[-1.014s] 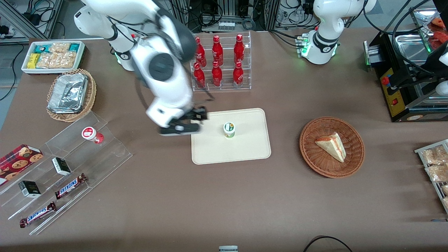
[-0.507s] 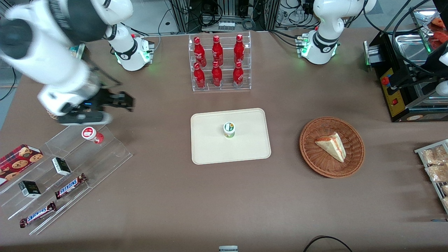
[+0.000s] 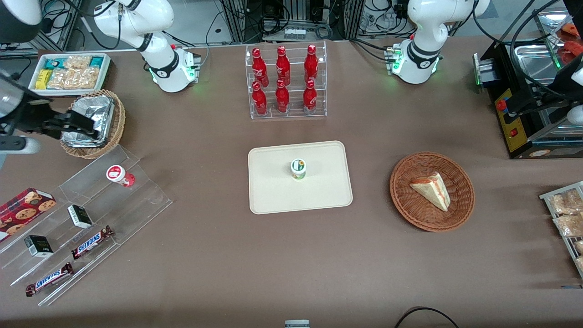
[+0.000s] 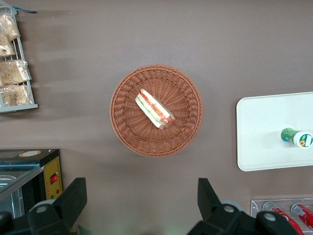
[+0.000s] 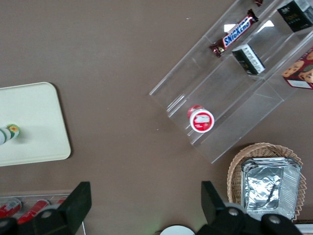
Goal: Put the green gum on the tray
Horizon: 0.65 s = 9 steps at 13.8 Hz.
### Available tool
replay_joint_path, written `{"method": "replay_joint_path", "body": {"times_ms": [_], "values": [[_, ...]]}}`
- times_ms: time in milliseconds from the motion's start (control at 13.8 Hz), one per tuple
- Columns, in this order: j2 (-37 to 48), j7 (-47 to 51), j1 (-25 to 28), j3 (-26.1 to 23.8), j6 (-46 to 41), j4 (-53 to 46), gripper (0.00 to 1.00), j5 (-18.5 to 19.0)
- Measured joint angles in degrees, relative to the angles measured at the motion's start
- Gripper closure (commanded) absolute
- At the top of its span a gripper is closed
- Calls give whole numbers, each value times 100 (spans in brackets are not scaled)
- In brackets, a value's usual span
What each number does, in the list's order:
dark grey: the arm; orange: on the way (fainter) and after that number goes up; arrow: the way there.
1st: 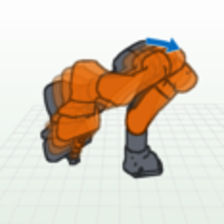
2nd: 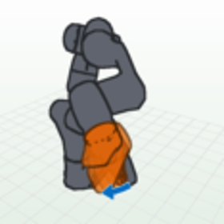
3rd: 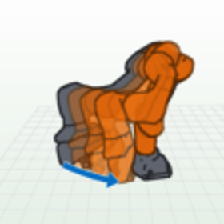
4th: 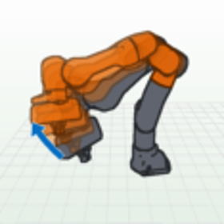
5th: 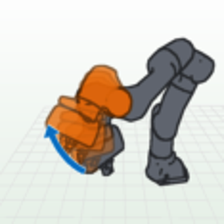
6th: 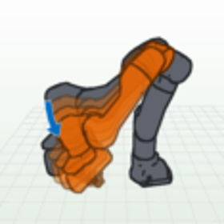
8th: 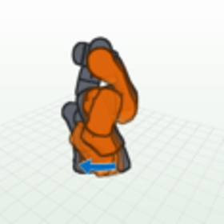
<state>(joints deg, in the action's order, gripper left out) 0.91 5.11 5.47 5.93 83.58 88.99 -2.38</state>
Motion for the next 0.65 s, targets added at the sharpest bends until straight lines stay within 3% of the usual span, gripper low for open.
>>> {"method": "replay_joint_path", "body": {"times_ms": [652], "values": [[-8,5,-365,-21,0,78,0,0]]}}
